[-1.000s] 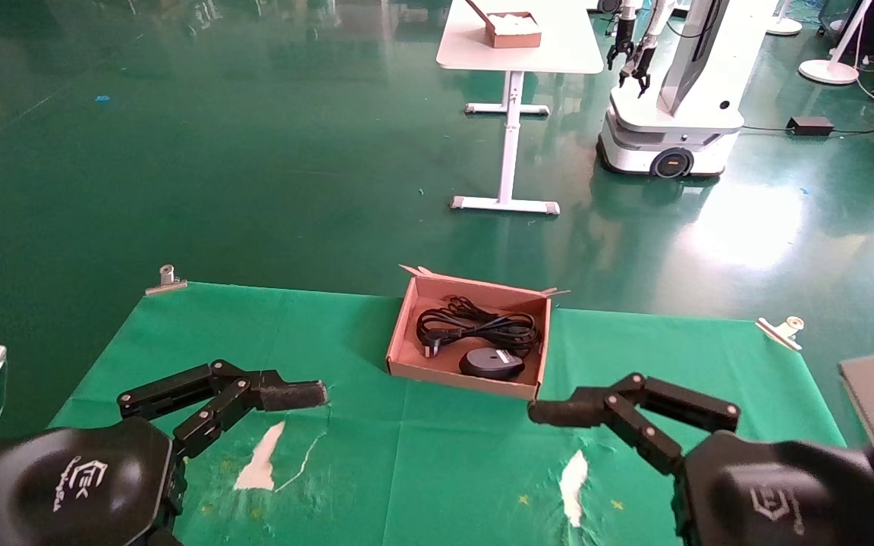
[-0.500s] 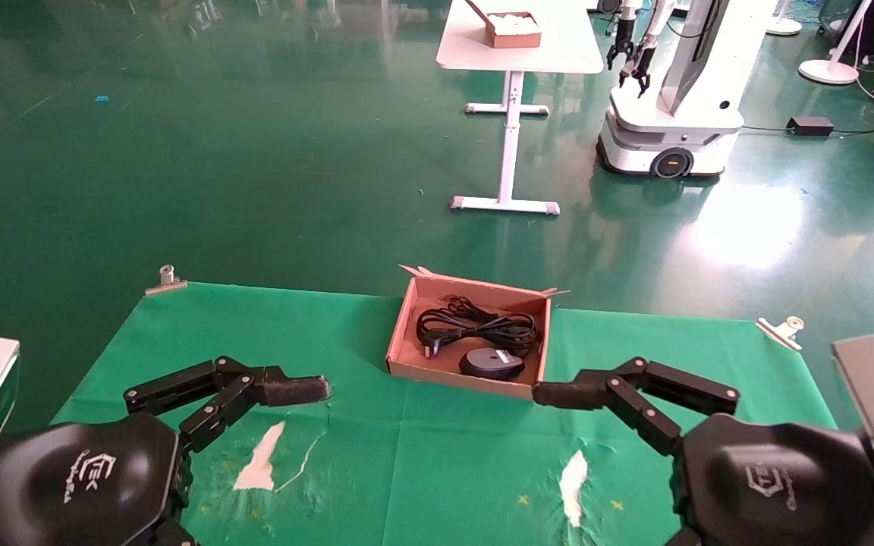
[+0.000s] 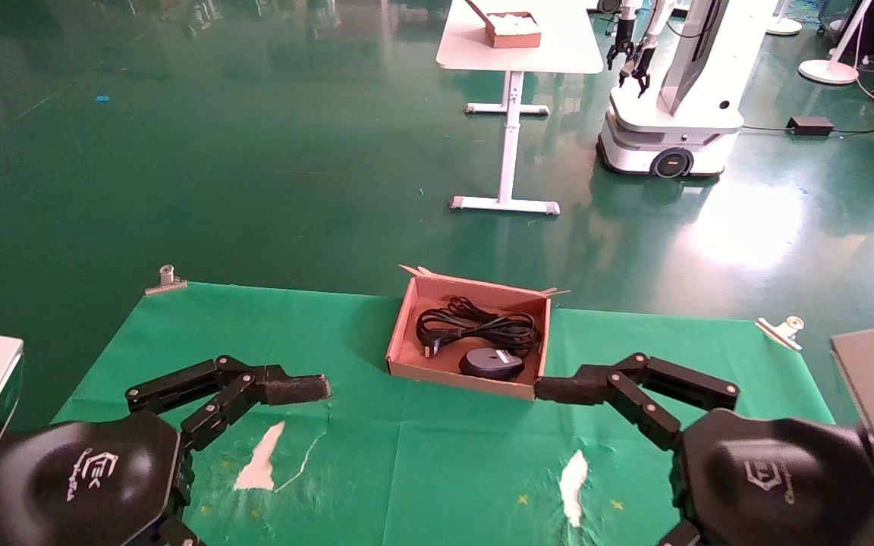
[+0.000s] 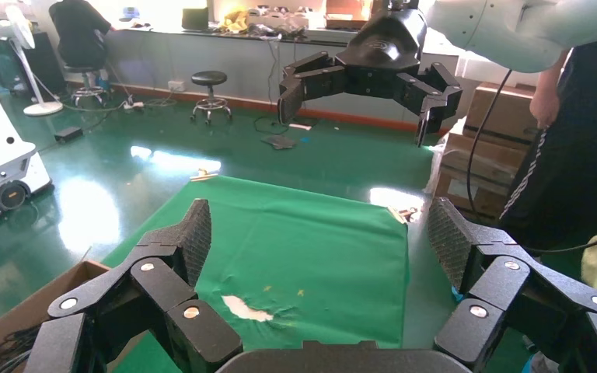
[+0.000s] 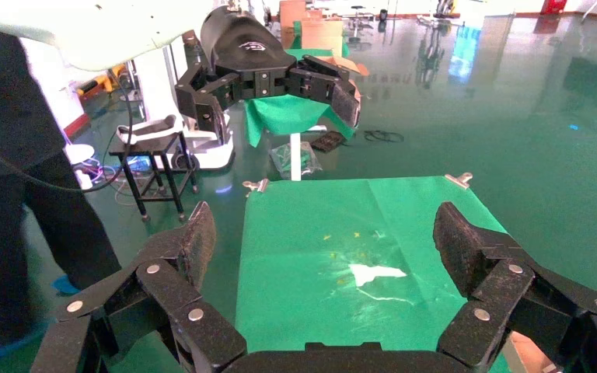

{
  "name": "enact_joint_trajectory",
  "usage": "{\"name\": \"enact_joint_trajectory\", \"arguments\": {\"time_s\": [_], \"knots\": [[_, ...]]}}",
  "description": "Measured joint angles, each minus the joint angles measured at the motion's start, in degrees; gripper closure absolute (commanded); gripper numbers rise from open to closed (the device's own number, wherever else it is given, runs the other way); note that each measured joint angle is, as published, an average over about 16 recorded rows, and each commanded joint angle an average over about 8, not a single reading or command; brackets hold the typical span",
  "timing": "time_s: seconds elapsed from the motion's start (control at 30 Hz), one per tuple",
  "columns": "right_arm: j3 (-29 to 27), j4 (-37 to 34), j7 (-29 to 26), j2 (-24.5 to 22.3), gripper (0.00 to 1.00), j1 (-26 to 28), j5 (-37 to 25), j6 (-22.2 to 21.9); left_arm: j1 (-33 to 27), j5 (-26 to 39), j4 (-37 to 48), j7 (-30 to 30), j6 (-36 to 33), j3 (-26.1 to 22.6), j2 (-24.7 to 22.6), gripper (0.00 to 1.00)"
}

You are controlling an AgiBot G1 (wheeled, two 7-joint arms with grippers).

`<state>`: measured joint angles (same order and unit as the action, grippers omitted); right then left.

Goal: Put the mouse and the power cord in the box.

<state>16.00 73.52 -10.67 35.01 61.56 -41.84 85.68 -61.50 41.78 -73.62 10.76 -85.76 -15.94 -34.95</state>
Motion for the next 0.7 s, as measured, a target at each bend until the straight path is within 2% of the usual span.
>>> {"name": "enact_joint_trajectory", "arguments": {"time_s": [0.7], "knots": [[0.0, -0.2, 0.1, 0.1, 0.0, 0.1, -0.1, -0.1, -0.1, 0.1, 0.1, 0.0, 0.1, -0.1, -0.1, 0.0]]}}
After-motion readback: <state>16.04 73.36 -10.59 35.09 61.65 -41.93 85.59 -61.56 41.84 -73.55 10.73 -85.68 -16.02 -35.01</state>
